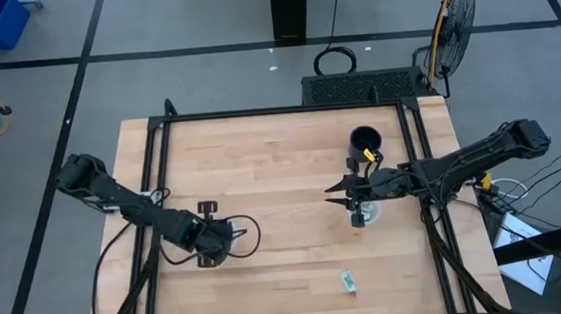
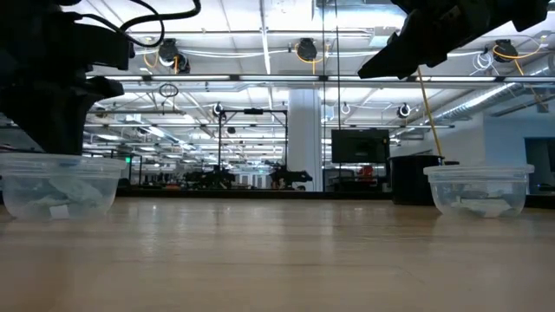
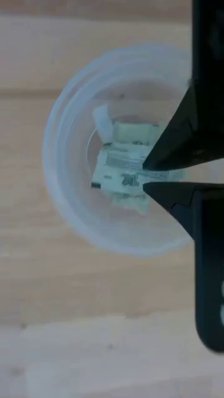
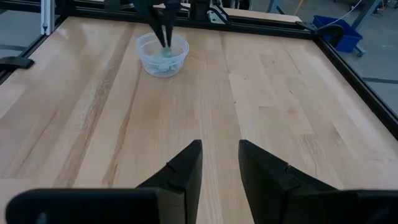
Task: Pick and place items into bin
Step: Put the white stevia packet into the left transparent bin, then put the white stevia packet into the right transparent bin
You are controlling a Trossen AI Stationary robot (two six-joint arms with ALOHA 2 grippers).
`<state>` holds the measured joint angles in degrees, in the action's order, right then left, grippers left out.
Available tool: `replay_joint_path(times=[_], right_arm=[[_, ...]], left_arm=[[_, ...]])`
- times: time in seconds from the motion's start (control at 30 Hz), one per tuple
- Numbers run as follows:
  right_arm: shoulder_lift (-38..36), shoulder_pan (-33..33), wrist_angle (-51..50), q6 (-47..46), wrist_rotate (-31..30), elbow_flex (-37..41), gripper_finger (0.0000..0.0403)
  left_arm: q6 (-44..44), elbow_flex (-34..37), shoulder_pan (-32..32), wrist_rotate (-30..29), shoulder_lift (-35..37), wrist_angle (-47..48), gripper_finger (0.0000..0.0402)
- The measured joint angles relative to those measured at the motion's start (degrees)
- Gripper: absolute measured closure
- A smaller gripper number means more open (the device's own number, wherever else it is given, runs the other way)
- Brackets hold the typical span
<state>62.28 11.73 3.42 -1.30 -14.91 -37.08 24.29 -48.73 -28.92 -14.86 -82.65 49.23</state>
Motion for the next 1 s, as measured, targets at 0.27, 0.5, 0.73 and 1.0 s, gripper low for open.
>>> replay_joint_path(times=[0.27,0.5,0.73,1.0], right_arm=[[0.00,0.02,-0.31,-3.93,2.05,0.00,0.0303],[1.73,7.22,-1.51,-10.51,6.18,0.02,0.0303],[10.65,17.22,5.76,-24.51,5.99,0.02,0.0303],[24.46,27.08,14.76,-35.06,5.73,0.00,0.0303]], left_arm=[[-0.09,-0.57,-0.07,2.62,0.00,0.13,0.0301],[-0.38,-6.04,0.37,1.83,0.04,0.52,0.0293],[-5.69,-13.65,0.32,-2.05,0.07,0.59,0.0293],[-6.57,-18.56,0.37,-8.13,0.11,-0.08,0.0293]])
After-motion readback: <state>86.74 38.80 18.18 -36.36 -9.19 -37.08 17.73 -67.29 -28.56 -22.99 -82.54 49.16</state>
